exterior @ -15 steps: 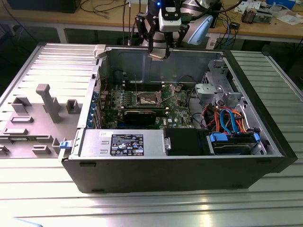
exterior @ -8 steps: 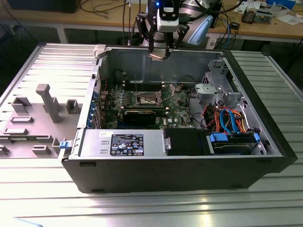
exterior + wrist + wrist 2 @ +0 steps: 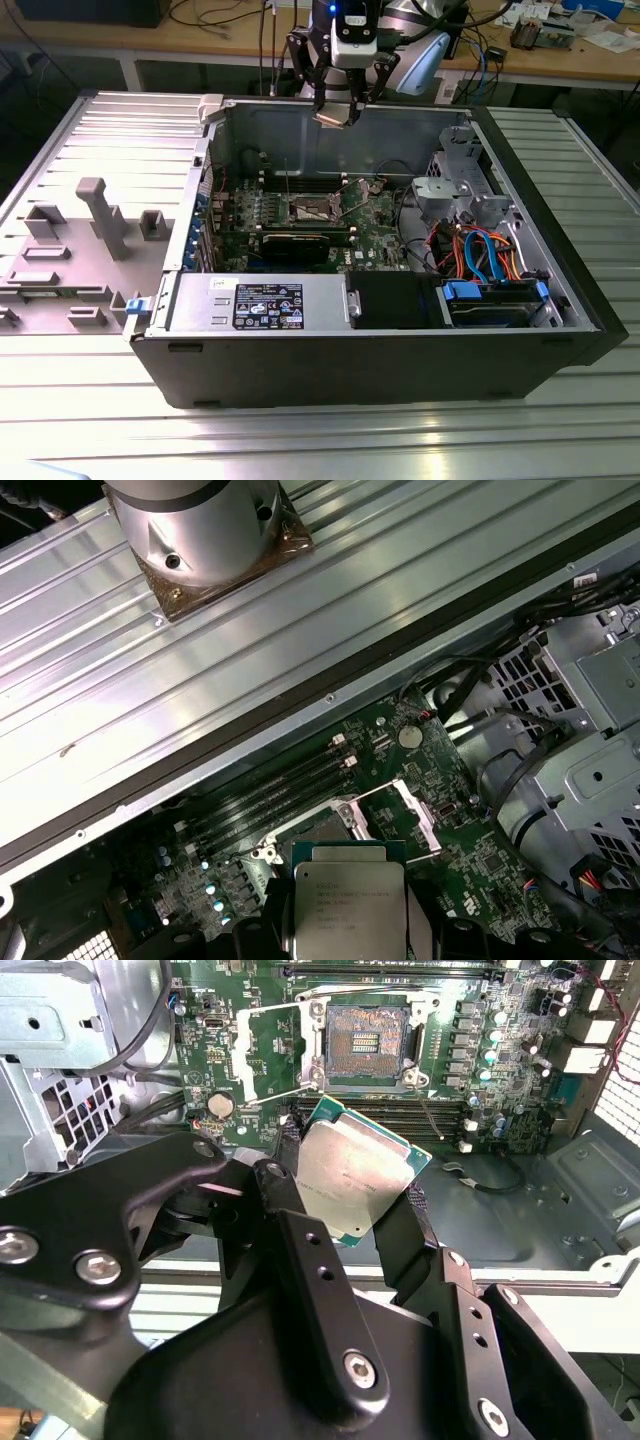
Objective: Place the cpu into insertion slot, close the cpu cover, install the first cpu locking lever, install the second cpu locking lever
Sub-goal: 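Place the cpu into insertion slot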
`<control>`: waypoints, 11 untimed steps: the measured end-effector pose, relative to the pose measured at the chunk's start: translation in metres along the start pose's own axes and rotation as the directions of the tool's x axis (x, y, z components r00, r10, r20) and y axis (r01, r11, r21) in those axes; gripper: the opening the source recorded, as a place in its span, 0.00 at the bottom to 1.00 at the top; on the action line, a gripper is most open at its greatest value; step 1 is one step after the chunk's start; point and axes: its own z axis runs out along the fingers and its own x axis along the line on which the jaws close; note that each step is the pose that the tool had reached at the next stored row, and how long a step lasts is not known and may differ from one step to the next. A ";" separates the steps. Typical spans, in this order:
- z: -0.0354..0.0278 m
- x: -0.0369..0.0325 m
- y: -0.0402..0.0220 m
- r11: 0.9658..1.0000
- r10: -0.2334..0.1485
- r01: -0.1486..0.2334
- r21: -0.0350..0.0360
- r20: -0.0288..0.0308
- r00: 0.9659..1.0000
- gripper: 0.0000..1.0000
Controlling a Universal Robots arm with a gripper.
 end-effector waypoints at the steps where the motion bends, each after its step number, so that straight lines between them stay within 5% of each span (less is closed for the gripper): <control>1: 0.0000 0.0000 0.0000 1.000 0.000 0.000 0.000 0.000 1.000 0.55; 11: 0.0001 0.0000 0.0000 0.999 0.032 -0.032 -0.001 0.003 0.999 0.55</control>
